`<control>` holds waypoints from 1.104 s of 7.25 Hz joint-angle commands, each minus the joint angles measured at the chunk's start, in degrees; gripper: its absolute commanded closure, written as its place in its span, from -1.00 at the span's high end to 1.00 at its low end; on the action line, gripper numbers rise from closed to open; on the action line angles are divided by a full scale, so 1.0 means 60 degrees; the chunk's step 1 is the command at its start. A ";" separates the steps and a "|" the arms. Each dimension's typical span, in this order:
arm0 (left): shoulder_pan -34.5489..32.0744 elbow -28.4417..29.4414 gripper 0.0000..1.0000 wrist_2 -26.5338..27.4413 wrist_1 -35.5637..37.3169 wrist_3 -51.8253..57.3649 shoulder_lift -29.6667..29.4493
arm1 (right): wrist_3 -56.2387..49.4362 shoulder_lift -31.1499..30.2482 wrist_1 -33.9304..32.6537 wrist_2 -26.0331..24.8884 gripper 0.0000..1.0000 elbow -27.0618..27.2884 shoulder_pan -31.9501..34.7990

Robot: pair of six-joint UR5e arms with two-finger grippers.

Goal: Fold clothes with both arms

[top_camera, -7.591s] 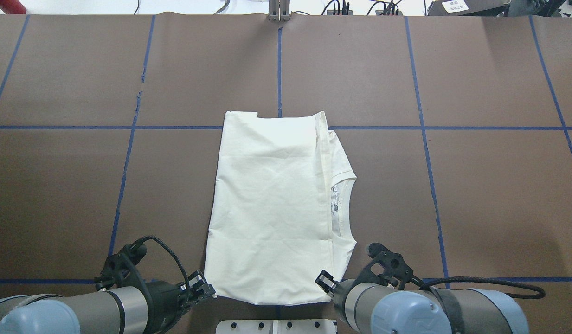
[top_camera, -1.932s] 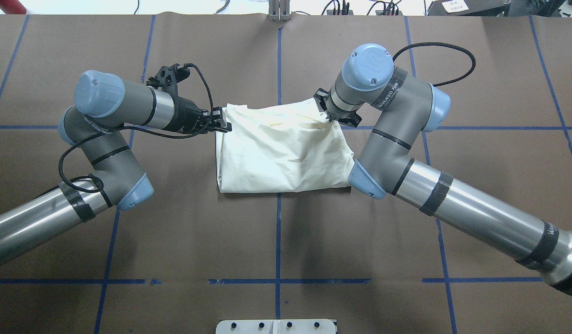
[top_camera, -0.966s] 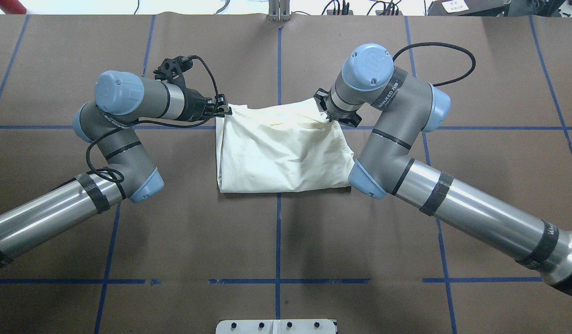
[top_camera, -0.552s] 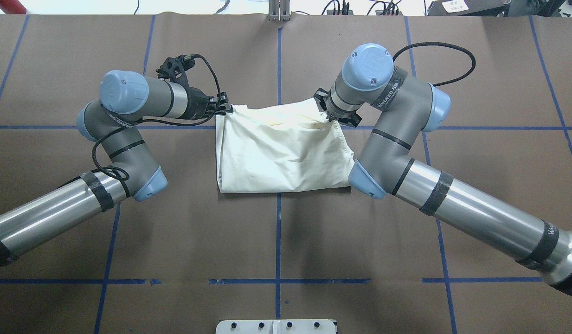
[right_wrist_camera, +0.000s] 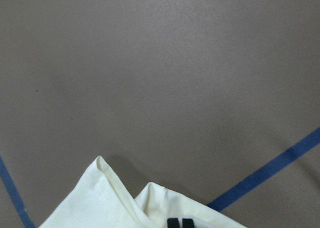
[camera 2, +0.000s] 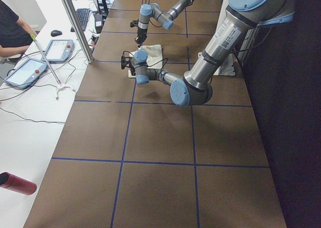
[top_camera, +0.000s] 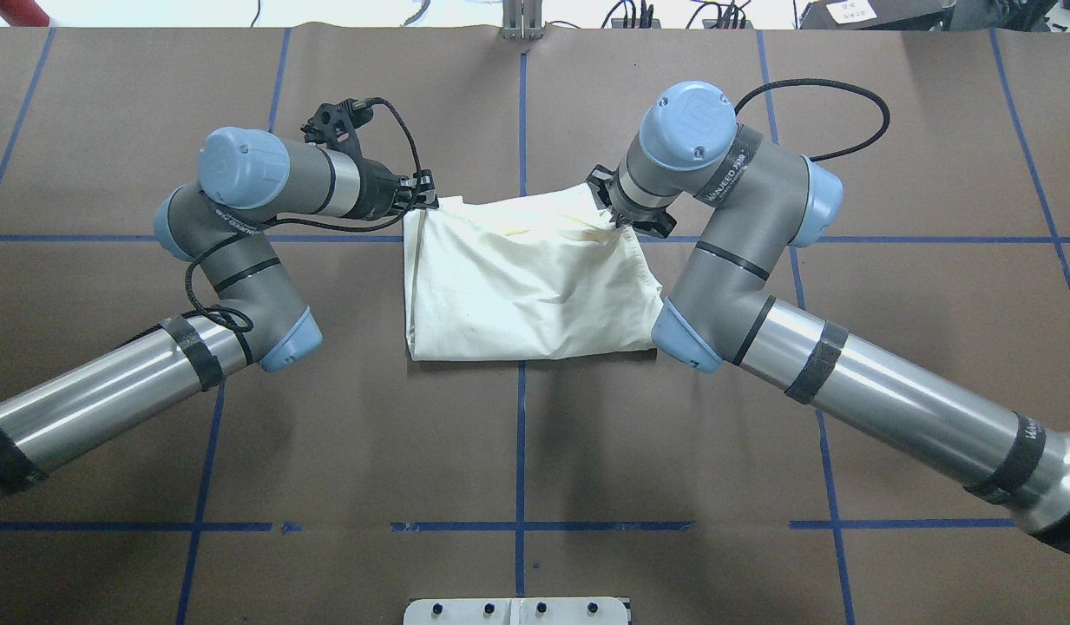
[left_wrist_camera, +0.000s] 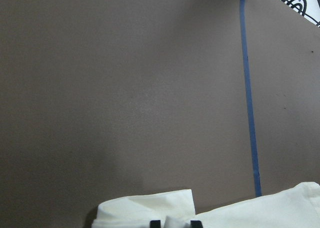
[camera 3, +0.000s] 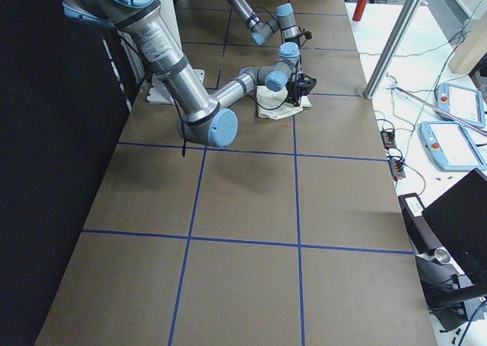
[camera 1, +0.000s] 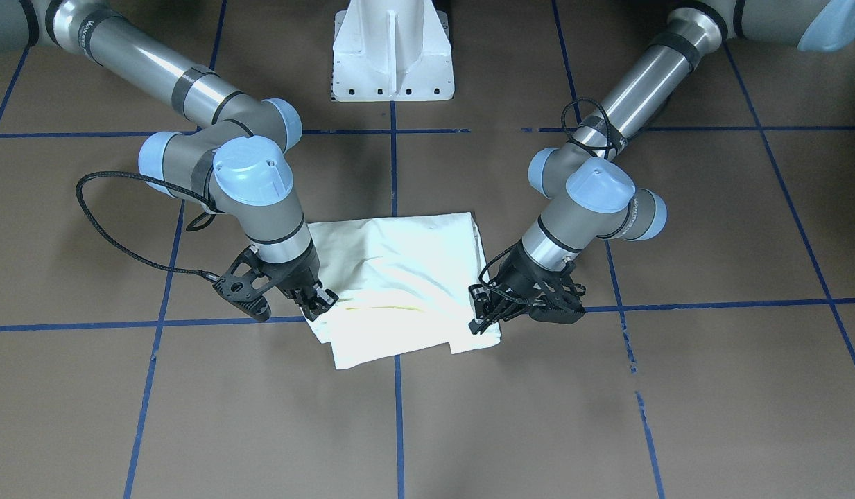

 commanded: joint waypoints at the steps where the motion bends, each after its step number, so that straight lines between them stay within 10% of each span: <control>1: -0.0150 -0.0110 -1.00 0.0000 0.0011 0.0143 -0.0004 | -0.0001 0.0029 0.0000 0.0000 -1.00 0.0015 0.0044; 8: -0.0444 -0.0668 -1.00 -0.0014 0.0055 0.0378 0.0670 | -0.0353 0.1231 0.0000 0.0322 -1.00 -0.1435 0.0220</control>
